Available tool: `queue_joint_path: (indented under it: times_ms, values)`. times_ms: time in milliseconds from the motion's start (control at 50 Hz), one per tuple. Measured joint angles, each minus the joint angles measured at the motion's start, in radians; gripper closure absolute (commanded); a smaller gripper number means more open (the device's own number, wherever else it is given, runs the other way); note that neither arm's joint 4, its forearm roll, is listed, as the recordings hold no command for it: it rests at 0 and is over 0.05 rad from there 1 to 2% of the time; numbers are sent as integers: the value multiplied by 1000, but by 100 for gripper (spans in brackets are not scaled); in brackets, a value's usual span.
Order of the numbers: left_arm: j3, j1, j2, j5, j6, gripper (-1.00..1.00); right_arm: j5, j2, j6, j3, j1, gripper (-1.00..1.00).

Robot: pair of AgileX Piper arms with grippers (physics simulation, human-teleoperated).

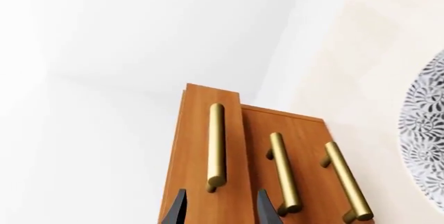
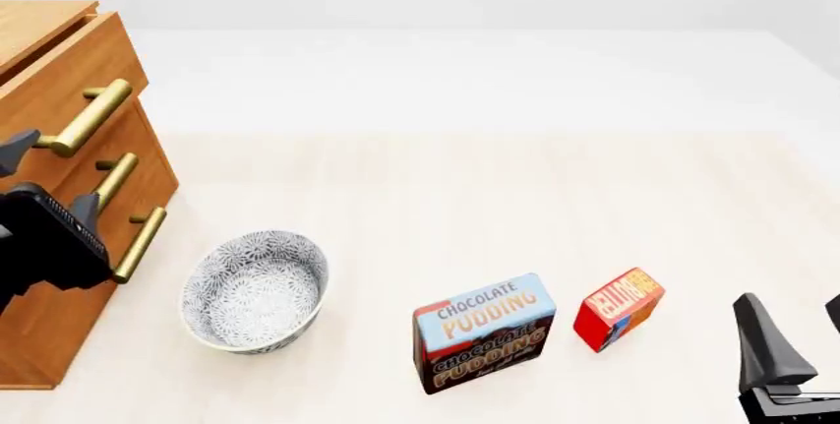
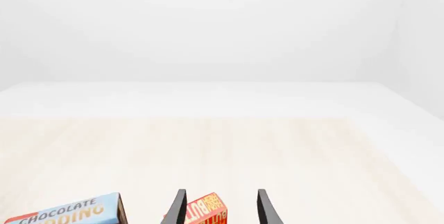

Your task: Put the butter at the back in the top drawer of the cabinet and close it.

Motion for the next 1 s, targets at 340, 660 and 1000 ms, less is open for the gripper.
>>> queue_joint_path:
  times_ms: [340, 660, 1000]
  values:
    - [-19, -1, 41, -27, 26, -100, 0, 0, 0, 0, 0, -100]
    - [-38, 17, 92, -57, 37, -100, 0, 0, 0, 0, 0, -100]
    - [-49, 34, 147, -94, 45, -100, 0, 0, 0, 0, 0, -100]
